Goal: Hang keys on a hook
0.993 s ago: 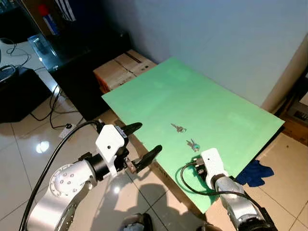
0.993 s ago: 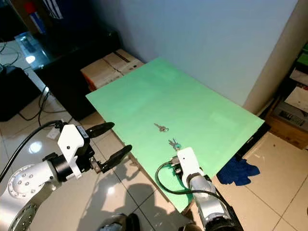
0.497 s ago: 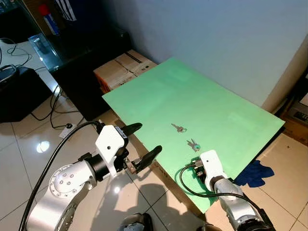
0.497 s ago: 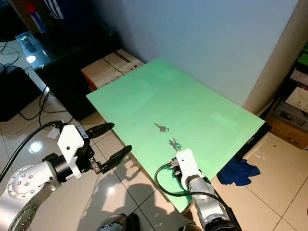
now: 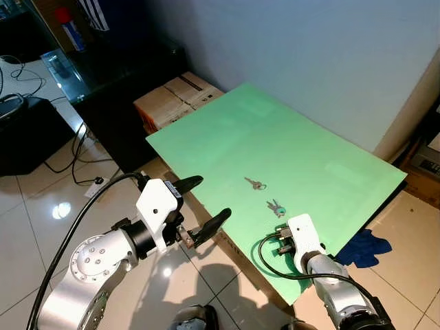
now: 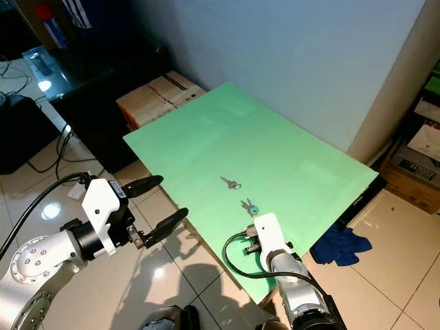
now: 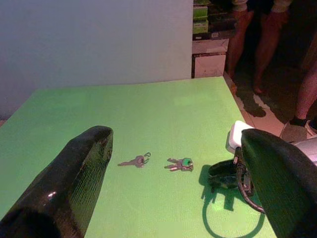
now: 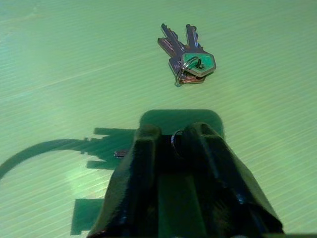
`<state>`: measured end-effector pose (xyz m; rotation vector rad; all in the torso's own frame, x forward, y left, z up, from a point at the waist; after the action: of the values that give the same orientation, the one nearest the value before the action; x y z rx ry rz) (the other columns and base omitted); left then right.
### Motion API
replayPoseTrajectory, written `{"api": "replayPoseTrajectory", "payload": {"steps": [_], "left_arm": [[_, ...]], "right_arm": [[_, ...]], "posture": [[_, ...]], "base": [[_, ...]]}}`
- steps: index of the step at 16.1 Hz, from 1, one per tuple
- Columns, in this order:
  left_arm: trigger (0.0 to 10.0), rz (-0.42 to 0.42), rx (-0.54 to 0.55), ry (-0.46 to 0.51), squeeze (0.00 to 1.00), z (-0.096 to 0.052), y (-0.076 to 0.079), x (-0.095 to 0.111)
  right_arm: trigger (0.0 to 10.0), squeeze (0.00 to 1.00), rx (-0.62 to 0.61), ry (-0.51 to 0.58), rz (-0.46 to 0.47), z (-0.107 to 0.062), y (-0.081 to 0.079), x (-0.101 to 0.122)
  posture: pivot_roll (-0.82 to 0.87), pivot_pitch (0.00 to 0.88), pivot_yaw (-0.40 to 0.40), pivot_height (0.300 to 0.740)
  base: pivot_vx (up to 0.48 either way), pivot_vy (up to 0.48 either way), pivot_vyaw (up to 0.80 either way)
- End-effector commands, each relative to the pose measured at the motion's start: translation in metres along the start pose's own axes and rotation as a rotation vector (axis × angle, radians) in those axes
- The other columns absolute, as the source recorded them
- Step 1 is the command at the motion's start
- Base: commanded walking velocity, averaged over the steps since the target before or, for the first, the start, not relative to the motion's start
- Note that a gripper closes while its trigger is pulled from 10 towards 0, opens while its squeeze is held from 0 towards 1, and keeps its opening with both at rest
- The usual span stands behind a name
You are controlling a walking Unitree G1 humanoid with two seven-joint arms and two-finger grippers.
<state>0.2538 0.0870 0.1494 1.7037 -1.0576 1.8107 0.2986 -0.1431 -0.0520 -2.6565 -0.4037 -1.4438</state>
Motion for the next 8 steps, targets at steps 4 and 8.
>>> {"api": "replayPoseTrajectory", "payload": {"steps": [4,8], "left_arm": [[10.0,0.013,-0.003,-0.003,0.0,-0.0015,-0.0004,0.0026],[10.0,0.015,-0.004,-0.003,0.0,-0.0013,-0.0002,0.0027]], "right_arm": [[0.0,0.0,0.008,-0.082,0.029,-0.0031,-0.0034,-0.0216],[0.0,0.0,0.002,-0.083,0.021,-0.0033,-0.0027,-0.0216]], "posture": [[0.13,0.118,0.152,0.74],[0.13,0.12,0.15,0.74]], "base": [[0.0,0.0,0.0],[0.0,0.0,0.0]]}}
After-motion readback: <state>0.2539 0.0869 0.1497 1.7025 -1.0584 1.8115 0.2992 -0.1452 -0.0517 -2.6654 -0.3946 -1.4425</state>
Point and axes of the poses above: a point about 5 cm out from each wrist's last joint towards the gripper, its own z axis pointing out of the wrist towards the gripper, its own x axis along the axis of the wrist's last joint, y = z × x, the point moved 6 cm from there along z, pointing out of the wrist towards the gripper, and after that the axes turned 6 degrees about z, right-handed, at the moved point
